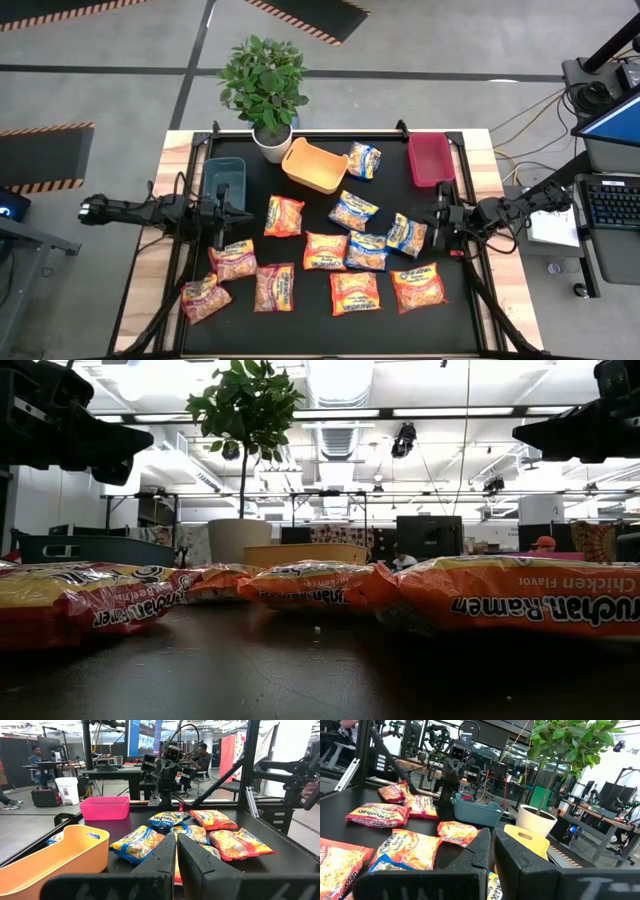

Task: Sort Maruchan noodles
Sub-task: Put the blue noodle pack into the red bin

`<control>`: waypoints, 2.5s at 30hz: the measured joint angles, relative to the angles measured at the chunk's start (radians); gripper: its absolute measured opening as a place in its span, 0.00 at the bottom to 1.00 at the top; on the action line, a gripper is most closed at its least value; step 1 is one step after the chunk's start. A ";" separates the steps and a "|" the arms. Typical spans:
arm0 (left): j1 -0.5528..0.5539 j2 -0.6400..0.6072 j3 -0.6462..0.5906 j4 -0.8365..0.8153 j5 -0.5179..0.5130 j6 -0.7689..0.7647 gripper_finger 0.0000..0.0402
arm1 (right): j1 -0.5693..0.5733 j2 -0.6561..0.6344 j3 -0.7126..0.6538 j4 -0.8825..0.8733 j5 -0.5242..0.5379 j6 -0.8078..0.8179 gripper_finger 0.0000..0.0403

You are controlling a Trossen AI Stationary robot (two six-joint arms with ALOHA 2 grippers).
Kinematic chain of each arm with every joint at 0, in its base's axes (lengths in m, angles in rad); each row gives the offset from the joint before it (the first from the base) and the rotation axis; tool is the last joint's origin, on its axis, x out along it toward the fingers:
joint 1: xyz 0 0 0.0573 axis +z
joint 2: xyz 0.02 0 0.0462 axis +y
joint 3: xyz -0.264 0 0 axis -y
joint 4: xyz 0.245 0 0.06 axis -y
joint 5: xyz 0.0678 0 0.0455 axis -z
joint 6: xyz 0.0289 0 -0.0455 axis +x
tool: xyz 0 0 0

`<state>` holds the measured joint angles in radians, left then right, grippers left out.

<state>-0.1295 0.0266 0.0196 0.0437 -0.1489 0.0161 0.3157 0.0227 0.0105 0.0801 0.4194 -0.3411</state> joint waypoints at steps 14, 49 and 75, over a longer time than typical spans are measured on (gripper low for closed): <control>0.001 0.001 0.000 0.180 -0.003 -0.363 0.00 | -0.002 0.044 0.000 0.351 -0.027 0.531 0.03; 0.000 0.747 0.297 0.717 -0.180 0.024 0.00 | -0.074 0.713 0.658 -0.200 0.288 0.647 0.03; -0.021 1.345 0.680 0.282 -0.077 -0.035 0.00 | -0.103 0.915 0.671 -0.101 0.287 0.777 0.03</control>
<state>-0.1508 1.3717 0.6994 0.3257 -0.2255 -0.0190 0.2122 0.9374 0.6811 -0.0207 0.7065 0.4355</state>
